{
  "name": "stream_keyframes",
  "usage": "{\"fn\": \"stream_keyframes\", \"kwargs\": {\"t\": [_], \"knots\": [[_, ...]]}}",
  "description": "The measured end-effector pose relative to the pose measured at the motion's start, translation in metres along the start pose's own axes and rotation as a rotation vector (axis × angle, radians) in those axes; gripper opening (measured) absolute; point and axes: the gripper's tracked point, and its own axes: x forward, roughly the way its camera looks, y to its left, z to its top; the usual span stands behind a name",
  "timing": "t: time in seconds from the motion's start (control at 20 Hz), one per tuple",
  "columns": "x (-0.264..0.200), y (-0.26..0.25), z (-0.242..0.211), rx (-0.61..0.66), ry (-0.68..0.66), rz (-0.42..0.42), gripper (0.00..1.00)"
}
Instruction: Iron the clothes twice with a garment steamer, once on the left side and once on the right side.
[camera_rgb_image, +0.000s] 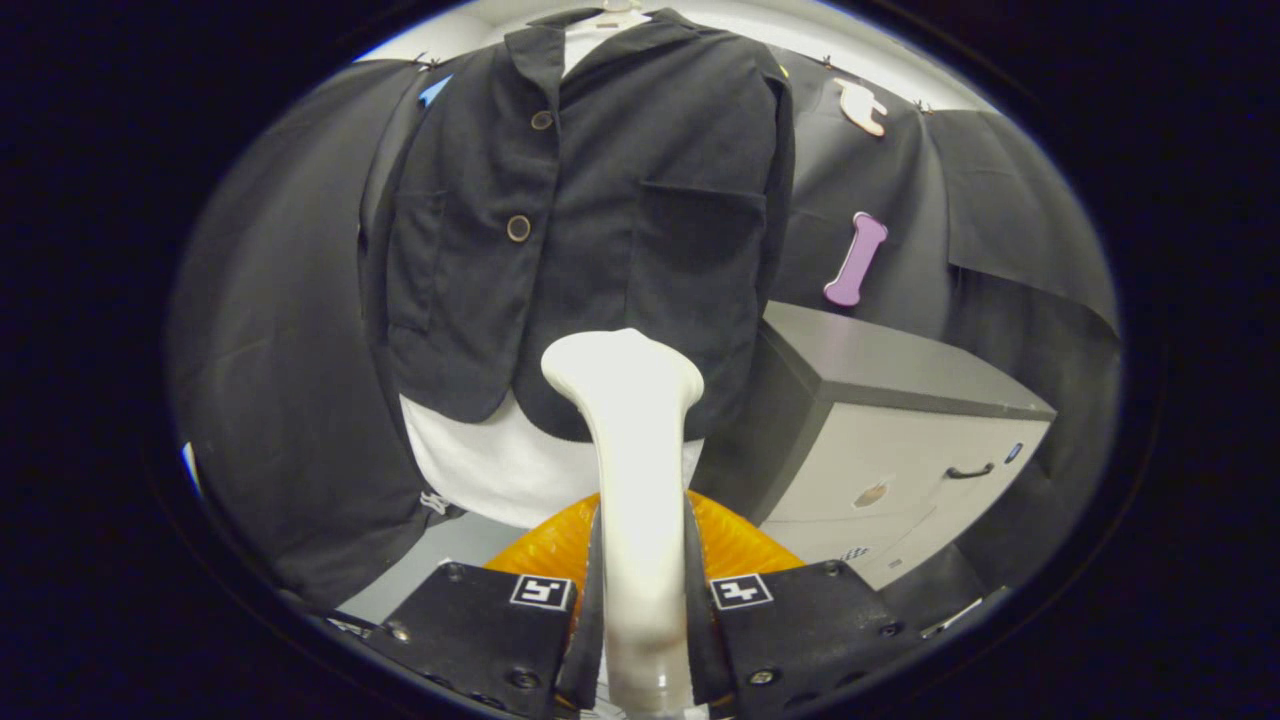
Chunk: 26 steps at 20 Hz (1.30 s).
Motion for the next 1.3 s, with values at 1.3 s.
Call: {"fn": "stream_keyframes", "kwargs": {"t": [1.3], "knots": [[-0.105, 0.097, 0.335, 0.014, -0.366, 0.081, 0.37]]}}
